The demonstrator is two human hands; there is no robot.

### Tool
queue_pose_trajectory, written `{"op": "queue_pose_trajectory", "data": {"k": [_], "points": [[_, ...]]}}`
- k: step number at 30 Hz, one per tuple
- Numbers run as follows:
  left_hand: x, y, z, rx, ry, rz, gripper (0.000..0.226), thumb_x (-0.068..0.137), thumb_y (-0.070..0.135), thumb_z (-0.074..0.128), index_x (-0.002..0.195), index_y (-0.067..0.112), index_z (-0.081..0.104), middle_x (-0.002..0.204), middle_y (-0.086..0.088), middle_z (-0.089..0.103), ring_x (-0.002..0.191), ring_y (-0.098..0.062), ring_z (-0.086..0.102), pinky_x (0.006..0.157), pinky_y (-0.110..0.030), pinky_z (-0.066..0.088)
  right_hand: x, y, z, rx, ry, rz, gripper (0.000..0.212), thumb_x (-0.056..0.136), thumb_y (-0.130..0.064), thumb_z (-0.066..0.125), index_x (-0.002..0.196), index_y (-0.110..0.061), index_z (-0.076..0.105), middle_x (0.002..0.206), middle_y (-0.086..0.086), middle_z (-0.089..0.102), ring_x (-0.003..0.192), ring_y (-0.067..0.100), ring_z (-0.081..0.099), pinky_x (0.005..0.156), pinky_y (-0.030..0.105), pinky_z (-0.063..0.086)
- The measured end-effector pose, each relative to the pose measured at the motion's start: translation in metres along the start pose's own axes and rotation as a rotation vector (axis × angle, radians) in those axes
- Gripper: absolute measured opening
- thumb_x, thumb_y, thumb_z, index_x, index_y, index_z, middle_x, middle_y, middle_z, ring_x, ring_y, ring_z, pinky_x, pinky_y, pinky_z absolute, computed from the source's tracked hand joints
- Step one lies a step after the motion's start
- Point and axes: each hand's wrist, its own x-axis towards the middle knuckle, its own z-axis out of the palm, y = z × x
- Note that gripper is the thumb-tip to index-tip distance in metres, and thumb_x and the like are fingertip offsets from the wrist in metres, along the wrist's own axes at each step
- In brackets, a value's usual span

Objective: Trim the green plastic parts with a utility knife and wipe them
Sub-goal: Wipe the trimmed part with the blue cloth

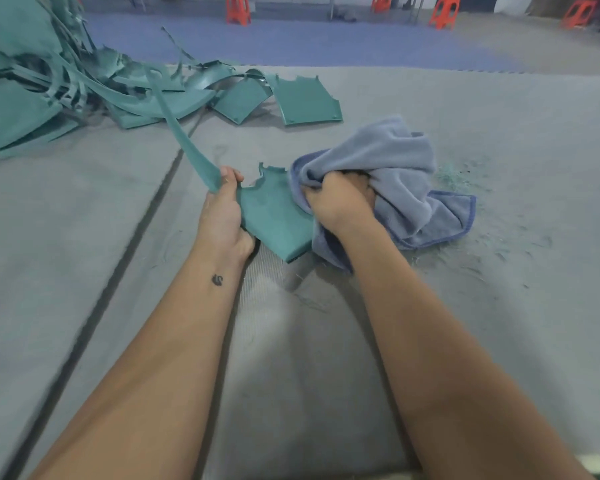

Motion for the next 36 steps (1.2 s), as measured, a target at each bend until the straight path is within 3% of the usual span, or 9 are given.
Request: {"op": "queue_pose_trajectory", "data": {"k": [4,6,12,16,22,25,28,31,36], "points": [[0.002,0.001,0.000,-0.004,-0.064,0.017,0.034,0.103,0.032,0.043,0.072,0.017,0.048,0.068,0.000,0.054,0.065,-0.016,0.060,0.069,-0.034,0.057,-0.010,0.006,-0.004,0.168,-0.187,-0.215,0.058,0.086,-0.054,0.057,0.131,-0.018,0.052,0.135,0.003,0.054,0.125,0.018,0.045,0.104,0.023,0.030],[0.003,0.002,0.001,-0.017,-0.098,0.019,0.034,0.103,0.033,0.043,0.073,0.016,0.048,0.068,-0.002,0.057,0.067,-0.018,0.063,0.071,-0.037,0.057,-0.014,0.005,-0.005,0.265,-0.258,-0.237,0.070,0.072,-0.064,0.068,0.125,-0.020,0.055,0.126,0.000,0.059,0.118,0.017,0.050,0.101,0.029,0.039],[0.001,0.001,0.002,0.001,-0.144,0.019,0.034,0.102,0.034,0.044,0.072,0.019,0.050,0.068,0.000,0.056,0.066,-0.016,0.060,0.068,-0.032,0.057,-0.005,0.000,0.004,0.365,0.082,-0.056,0.045,0.100,-0.042,0.044,0.098,-0.001,0.063,0.096,0.017,0.068,0.090,0.035,0.061,0.074,0.037,0.045],[0.002,0.003,0.003,0.019,-0.116,0.059,0.034,0.103,0.032,0.043,0.073,0.018,0.048,0.065,0.001,0.053,0.061,-0.013,0.059,0.061,-0.027,0.055,-0.005,0.007,0.001,0.459,-0.095,-0.146,0.042,0.095,-0.042,0.053,0.111,-0.003,0.060,0.110,0.016,0.065,0.105,0.033,0.059,0.084,0.032,0.044],[-0.001,0.002,0.001,0.011,-0.094,-0.053,0.036,0.099,0.045,0.045,0.078,0.017,0.051,0.063,-0.002,0.063,0.064,-0.021,0.067,0.058,-0.033,0.057,-0.017,-0.013,0.008,0.061,-0.110,-0.184,0.120,0.051,-0.096,0.045,0.137,-0.014,0.044,0.145,0.015,0.041,0.134,0.035,0.034,0.106,0.048,0.030],[-0.004,0.007,-0.001,-0.084,-0.196,-0.143,0.057,0.095,0.064,0.032,0.095,0.013,0.057,0.066,-0.009,0.065,0.050,-0.017,0.063,0.051,-0.027,0.054,-0.015,-0.022,0.014,0.088,-0.013,-0.072,0.108,0.053,-0.097,0.041,0.124,-0.016,0.054,0.133,0.011,0.054,0.125,0.032,0.046,0.095,0.046,0.037],[-0.002,0.008,0.000,-0.200,-0.280,-0.193,0.077,0.094,0.069,0.012,0.102,0.011,0.062,0.072,-0.014,0.066,0.056,-0.018,0.060,0.060,-0.029,0.055,-0.012,-0.020,0.017,0.261,0.159,-0.078,0.066,0.072,-0.081,0.051,0.092,-0.019,0.057,0.103,0.006,0.069,0.100,0.027,0.062,0.074,0.034,0.040],[0.000,0.006,0.001,-0.119,-0.304,-0.146,0.080,0.095,0.066,0.005,0.105,0.013,0.063,0.091,-0.022,0.071,0.078,-0.032,0.069,0.078,-0.043,0.056,-0.003,-0.010,0.011,0.386,0.132,-0.139,0.047,0.092,-0.054,0.053,0.115,-0.013,0.061,0.110,0.011,0.068,0.106,0.031,0.060,0.083,0.036,0.045],[0.001,0.007,0.001,-0.114,-0.316,-0.179,0.080,0.095,0.066,0.001,0.114,0.017,0.061,0.099,-0.023,0.071,0.080,-0.034,0.069,0.067,-0.036,0.057,-0.018,-0.011,0.017,0.127,0.024,-0.260,0.094,0.073,-0.080,0.050,0.131,-0.006,0.046,0.135,0.019,0.049,0.126,0.035,0.041,0.100,0.046,0.034]]}}
